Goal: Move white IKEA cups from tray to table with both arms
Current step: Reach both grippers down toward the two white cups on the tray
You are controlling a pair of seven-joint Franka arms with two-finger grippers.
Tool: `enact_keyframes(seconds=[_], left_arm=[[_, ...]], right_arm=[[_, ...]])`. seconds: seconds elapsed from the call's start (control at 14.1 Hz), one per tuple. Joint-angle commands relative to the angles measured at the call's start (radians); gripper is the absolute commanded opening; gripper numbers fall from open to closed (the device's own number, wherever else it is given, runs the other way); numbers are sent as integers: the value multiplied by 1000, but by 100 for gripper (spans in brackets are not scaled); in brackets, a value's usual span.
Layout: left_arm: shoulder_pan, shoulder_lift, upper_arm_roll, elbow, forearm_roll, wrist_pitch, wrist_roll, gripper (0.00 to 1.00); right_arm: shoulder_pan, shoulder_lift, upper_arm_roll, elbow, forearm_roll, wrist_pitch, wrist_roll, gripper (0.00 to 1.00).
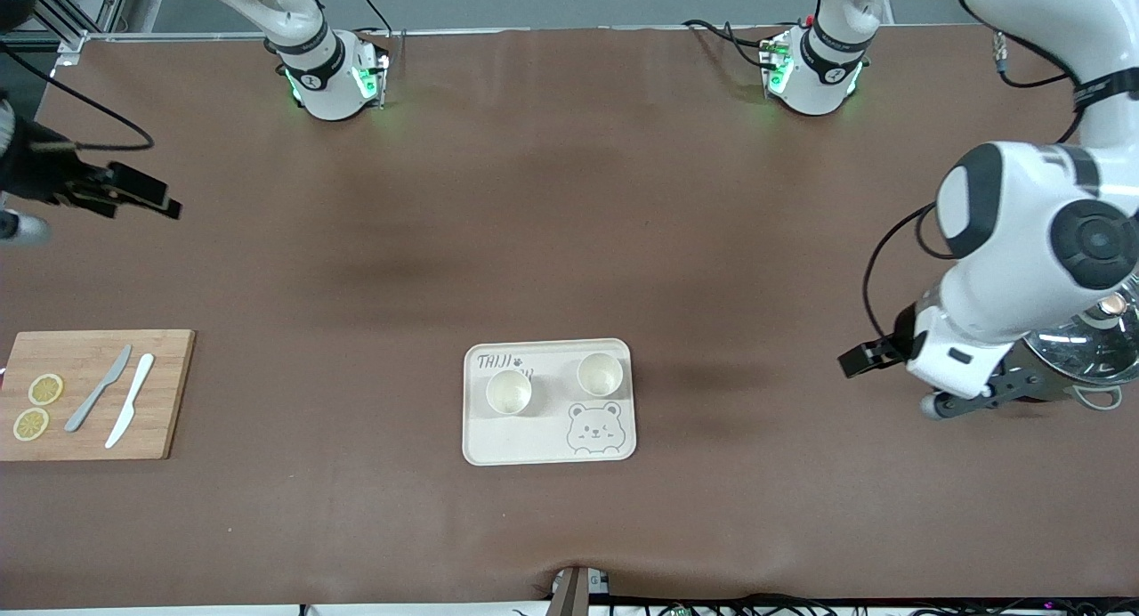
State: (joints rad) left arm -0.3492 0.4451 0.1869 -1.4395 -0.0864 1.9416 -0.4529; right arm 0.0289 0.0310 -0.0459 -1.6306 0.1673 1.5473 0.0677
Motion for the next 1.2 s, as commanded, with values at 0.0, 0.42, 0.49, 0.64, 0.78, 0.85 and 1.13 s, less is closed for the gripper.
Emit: enact_keyframes(seconds=[0.0,0.42,0.49,0.64,0.78,0.85,1.13], left_arm=[[-42,64,6,76,-18,34,-99,100],[-140,167,6,114,-18,183,-297,100],[-155,179,6,114,-18,197,-314,100],[-197,208,6,114,-18,247,-380,100],[-235,237,6,114,-18,301,-430,100],[-258,253,6,114,-18,318,-452,100],[-315,288,6,116,-18,324,-509,100]], right_arm=[[113,117,-3,98,11,8,72,100],[296,173,-3,120,-2,154,331,100],[318,188,-3,121,-2,166,372,100],[371,205,-3,121,-20,212,446,100],[419,225,-3,121,-32,252,512,100],[451,245,-3,121,-31,301,584,100],[520,299,-3,120,-109,382,669,100]])
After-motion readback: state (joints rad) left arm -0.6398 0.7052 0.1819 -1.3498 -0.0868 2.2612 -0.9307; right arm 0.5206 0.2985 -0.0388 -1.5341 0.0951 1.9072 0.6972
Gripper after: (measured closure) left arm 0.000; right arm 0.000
